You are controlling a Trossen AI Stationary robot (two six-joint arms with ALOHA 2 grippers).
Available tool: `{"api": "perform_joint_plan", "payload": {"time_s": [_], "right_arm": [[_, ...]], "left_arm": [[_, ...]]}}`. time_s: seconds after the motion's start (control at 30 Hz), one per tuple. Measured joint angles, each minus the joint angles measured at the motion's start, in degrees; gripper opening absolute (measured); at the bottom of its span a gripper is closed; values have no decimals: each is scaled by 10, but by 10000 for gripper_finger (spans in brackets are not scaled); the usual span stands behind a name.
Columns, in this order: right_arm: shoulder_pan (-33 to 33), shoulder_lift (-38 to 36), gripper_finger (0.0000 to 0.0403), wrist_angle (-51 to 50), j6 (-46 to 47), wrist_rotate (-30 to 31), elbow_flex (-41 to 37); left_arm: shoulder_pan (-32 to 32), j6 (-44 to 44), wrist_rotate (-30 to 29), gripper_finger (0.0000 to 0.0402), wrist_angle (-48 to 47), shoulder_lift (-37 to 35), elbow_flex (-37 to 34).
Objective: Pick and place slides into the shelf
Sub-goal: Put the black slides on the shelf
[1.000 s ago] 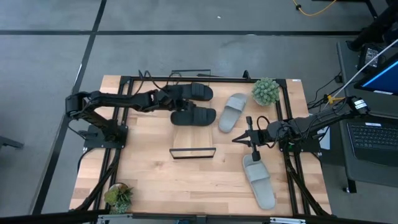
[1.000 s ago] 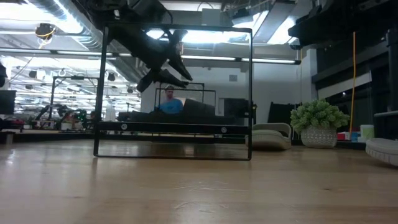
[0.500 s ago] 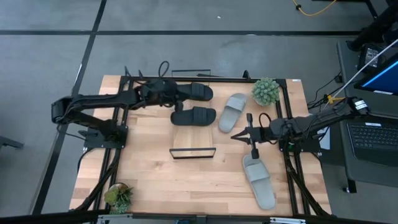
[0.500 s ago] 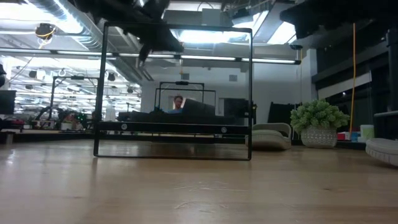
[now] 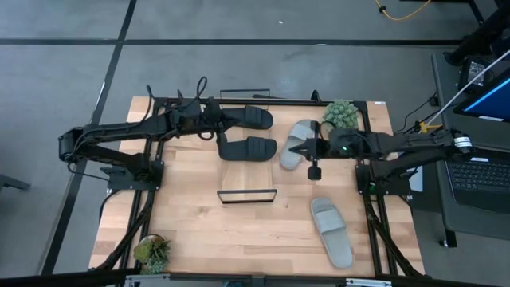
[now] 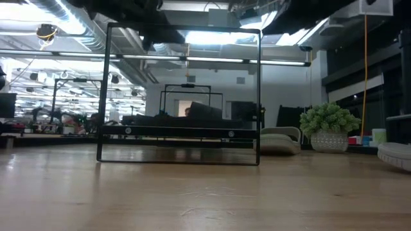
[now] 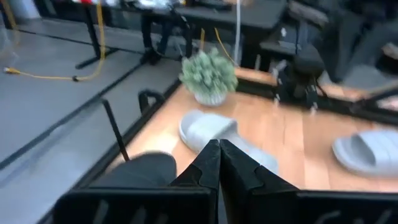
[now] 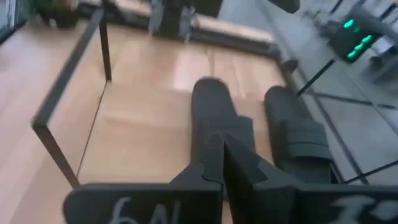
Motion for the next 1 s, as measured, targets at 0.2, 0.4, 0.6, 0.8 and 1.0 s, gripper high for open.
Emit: {"api": "perform_joint_plan", "payload": {"time_s": [0.2, 0.4, 0.6, 0.8, 1.0], "right_arm": [[-77, 78, 4, -21, -50, -101, 40], [-151, 160, 4, -30, -84, -179, 53], [-180, 231, 5, -44, -104, -211, 88], [-172, 298, 5, -128, -136, -212, 160], [-153, 357, 5, -220, -137, -194, 236]], "left_arm": [[-5, 28, 21, 0, 38, 0, -49], [-7, 40, 20, 0, 62, -37, -93], [-7, 40, 20, 0, 80, -102, -136], [-6, 40, 10, 0, 78, -156, -173], [-6, 40, 1, 0, 77, -181, -196]]}}
